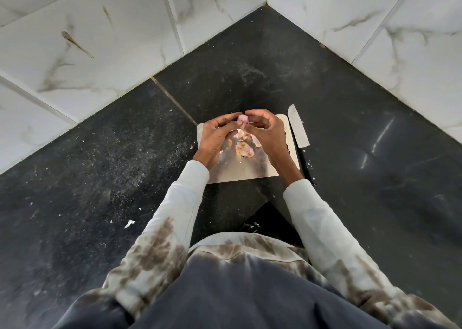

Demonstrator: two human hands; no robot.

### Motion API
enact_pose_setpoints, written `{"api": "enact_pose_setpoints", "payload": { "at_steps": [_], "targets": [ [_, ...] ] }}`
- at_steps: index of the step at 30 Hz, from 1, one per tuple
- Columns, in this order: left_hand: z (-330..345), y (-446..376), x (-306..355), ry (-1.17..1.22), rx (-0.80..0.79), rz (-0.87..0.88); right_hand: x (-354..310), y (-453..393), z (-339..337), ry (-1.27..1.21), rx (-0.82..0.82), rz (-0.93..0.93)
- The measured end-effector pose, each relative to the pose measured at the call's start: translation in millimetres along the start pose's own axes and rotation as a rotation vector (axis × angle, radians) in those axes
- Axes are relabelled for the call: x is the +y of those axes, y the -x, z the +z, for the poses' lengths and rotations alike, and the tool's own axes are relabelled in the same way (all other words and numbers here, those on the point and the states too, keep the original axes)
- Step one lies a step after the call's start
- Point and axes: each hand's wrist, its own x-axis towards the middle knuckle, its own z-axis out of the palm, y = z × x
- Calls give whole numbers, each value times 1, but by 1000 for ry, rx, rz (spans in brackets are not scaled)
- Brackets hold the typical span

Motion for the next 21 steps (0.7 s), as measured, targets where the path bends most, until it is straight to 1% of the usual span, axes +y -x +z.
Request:
{"api": "enact_pose_setpoints", "payload": {
  "at_steps": [3,6,11,15,21],
  "targets": [
    [2,0,0,56,5,-35,-3,0,2,-8,27,-5],
    [1,0,0,100,-28,-60,-5,-1,1,-13,39,-40],
    [3,3,1,134,-60,-47,-6,-1,2,20,2,-111],
    [0,2,-1,131,-28,-5,-7,-4,5,66,-15,-185],
    [0,4,0,141,26,41,-9,-8,7,171,54,-259]
  ]
}}
